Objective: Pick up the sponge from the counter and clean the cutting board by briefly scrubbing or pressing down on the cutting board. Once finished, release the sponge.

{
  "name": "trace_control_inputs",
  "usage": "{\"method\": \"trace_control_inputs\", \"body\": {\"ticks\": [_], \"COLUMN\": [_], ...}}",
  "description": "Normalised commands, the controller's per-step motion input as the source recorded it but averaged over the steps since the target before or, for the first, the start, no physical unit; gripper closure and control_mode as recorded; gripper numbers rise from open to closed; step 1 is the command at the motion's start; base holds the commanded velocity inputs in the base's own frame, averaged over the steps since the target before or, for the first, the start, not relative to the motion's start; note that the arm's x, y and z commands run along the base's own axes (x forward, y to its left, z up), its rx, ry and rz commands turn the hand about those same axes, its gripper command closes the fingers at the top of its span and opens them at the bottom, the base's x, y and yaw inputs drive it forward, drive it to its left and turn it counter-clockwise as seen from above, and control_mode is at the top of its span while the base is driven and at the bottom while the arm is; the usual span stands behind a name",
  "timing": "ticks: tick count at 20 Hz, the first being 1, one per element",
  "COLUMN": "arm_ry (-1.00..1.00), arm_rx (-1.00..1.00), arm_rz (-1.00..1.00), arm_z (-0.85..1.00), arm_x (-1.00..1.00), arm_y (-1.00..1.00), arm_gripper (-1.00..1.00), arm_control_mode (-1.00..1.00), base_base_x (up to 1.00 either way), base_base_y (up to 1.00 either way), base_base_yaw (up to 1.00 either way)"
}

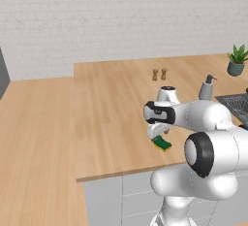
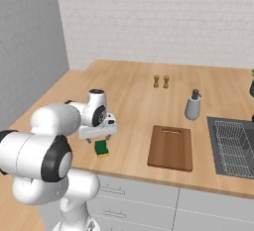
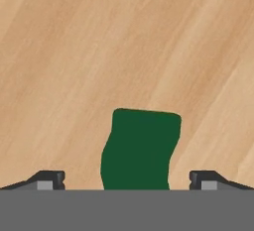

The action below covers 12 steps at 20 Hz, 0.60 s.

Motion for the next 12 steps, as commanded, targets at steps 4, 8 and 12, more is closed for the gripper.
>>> {"method": "trace_control_inputs", "body": {"ticks": [4, 8, 12], "arm_ry": [0.00, 0.00, 0.00], "arm_rx": [0.00, 0.00, 0.00], "arm_rz": [0.00, 0.00, 0.00], "arm_z": [-0.08, -0.12, -0.19], "arm_x": [-0.16, 0.00, 0.00], "arm_y": [0.01, -0.05, -0.06], "arm_gripper": [-1.00, -1.00, -1.00], "arm_control_mode": [-1.00, -1.00, -1.00], "base_base_x": [0.00, 0.00, 0.00], "base_base_y": [0.00, 0.00, 0.00], "base_base_yaw": [0.00, 0.00, 0.00]}}
